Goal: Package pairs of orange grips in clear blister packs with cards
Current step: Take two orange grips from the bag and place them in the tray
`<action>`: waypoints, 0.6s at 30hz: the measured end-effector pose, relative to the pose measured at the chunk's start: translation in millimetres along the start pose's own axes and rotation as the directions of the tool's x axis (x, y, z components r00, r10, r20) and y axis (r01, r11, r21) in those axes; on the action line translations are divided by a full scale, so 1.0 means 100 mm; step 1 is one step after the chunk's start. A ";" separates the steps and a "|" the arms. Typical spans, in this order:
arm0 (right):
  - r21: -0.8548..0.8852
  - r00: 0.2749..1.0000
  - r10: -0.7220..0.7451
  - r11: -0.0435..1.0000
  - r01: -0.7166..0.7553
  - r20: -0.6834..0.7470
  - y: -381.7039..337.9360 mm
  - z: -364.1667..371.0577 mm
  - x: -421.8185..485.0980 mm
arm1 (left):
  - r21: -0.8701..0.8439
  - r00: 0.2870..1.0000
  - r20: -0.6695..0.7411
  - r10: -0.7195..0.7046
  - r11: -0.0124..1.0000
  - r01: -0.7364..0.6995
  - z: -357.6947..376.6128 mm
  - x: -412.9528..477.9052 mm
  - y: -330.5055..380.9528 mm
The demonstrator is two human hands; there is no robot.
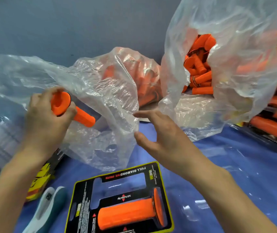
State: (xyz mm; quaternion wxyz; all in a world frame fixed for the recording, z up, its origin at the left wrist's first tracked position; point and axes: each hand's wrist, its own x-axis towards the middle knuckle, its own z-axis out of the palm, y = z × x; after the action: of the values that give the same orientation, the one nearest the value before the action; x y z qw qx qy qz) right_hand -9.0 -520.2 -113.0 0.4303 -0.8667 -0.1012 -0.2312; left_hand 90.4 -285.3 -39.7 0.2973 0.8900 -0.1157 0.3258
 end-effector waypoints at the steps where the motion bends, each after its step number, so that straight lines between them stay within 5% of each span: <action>1: 0.029 0.999 -0.035 0.999 0.035 0.015 -0.11 0.05 -0.02 | -0.003 0.994 -0.070 0.087 0.996 -0.087 -0.15 -0.21 0.02; 4: 0.078 0.987 -0.147 0.987 0.143 0.057 -0.43 0.28 -0.09 | -0.253 0.983 -0.085 0.162 0.951 -0.178 -0.40 -0.71 0.12; 7: 0.143 0.970 -0.184 0.976 0.161 0.160 -0.62 0.49 -0.25 | -0.557 0.998 0.017 0.061 0.829 -0.041 -0.36 -1.06 0.25; 18: -0.127 0.981 -0.119 0.982 0.139 0.152 -0.40 0.29 -0.43 | -0.427 0.990 0.121 -0.073 0.896 0.119 -0.24 -1.33 0.08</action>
State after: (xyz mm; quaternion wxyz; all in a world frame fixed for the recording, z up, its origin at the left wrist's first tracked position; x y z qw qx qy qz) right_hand -52.3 -471.5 -121.3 0.3452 -0.9003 -0.1718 -0.2018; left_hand -26.0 -275.6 -108.1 0.4969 0.8218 -0.1562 0.2310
